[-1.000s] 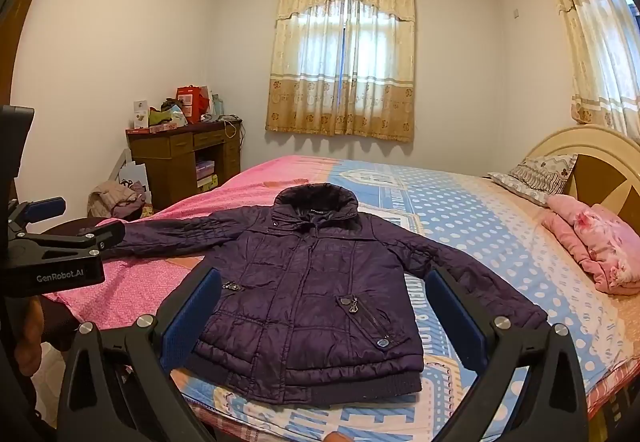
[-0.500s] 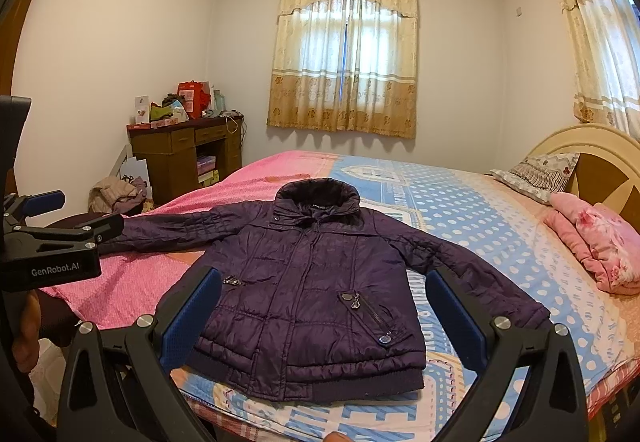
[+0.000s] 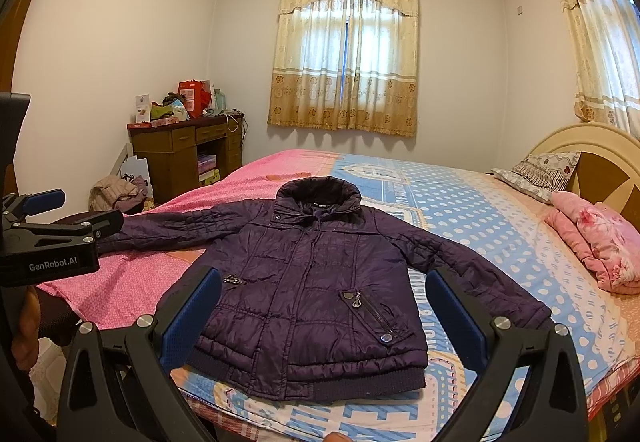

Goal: Fold large clothes

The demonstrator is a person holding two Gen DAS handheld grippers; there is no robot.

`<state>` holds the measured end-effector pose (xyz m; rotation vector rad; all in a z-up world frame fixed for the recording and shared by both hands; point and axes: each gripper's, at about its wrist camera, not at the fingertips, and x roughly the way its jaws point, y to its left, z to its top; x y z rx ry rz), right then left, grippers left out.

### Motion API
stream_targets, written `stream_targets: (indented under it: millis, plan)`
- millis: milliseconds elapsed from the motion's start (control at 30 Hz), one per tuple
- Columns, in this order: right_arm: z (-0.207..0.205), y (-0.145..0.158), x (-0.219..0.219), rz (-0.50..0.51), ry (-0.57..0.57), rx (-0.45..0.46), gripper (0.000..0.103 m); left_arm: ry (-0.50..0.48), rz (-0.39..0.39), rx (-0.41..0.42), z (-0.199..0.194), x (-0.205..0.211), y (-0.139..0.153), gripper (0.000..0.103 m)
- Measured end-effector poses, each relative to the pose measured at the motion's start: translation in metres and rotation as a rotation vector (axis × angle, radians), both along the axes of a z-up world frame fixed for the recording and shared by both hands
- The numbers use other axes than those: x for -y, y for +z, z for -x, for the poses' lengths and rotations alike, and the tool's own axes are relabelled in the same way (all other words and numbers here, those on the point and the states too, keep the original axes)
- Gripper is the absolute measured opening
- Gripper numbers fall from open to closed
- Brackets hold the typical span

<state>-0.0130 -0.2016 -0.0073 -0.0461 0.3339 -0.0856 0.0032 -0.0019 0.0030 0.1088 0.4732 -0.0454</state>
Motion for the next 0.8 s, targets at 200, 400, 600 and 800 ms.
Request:
stream_targets:
  millis: [200,400,600,800]
  plan:
    - [-0.0002,-0.0004,-0.0003,0.000,0.001,-0.002,0.102,-0.003,0.008,-0.002,-0.0014,-0.0004,-0.0005,0.103]
    - [-0.0022,-0.0032,-0.0011,0.002,0.002,-0.004,0.102,-0.003,0.009,-0.003,-0.0013,-0.0013,-0.0012,0.103]
    - [-0.0021,-0.0033,-0.0011,0.001,0.003,-0.005,0.102,-0.004,0.011,-0.004,-0.0015,-0.0012,-0.0018,0.103]
    - [-0.0019,-0.0028,-0.0011,0.002,0.001,-0.004,0.102,-0.004,0.011,-0.004,-0.0017,-0.0003,-0.0019,0.103]
